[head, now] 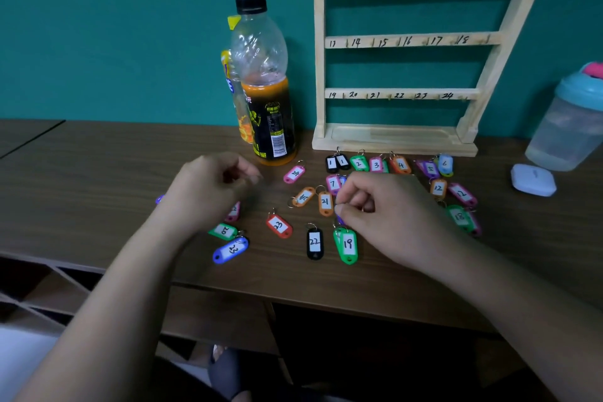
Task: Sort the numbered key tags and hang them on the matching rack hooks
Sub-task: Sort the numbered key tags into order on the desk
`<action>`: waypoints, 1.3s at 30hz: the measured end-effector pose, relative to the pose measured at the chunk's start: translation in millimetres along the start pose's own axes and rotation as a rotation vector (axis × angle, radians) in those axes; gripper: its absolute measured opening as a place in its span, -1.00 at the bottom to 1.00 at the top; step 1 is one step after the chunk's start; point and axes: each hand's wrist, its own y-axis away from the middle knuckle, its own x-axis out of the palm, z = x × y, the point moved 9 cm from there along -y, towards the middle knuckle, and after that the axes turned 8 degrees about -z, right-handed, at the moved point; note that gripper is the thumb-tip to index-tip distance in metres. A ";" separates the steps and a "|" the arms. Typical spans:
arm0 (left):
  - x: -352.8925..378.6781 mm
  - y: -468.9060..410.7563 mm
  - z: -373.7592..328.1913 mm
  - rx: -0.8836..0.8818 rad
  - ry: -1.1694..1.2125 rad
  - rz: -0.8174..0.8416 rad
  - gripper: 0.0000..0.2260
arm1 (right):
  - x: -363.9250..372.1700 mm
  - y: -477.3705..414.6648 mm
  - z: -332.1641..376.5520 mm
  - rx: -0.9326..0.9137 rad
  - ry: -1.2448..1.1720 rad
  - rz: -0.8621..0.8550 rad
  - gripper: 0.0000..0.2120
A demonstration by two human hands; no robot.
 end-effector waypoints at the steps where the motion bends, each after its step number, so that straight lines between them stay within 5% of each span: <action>1: -6.3 -0.3 7.8 -0.025 0.026 -0.016 -0.82 | 2.7 -0.5 2.5 -0.008 -0.011 0.000 -0.93; 12: -35.9 10.4 43.0 -0.101 0.048 0.009 -0.93 | 35.7 -3.5 30.0 -0.089 -0.047 0.023 -0.94; 18: -25.1 19.7 40.7 -0.080 -0.012 0.273 -0.82 | 41.3 -1.9 39.4 -0.105 -0.033 0.026 -0.94; 23: -17.2 24.2 38.6 -0.047 -0.086 0.327 -0.78 | 41.0 -1.2 43.6 -0.121 -0.026 0.030 -0.94; 32: -17.1 22.2 36.1 -0.034 -0.138 0.282 -0.82 | 38.9 1.1 47.4 -0.128 -0.035 0.027 -0.94; 39: -40.0 16.8 21.8 -0.079 0.289 0.055 -0.85 | 39.0 -3.4 50.3 -0.116 -0.111 0.012 -0.95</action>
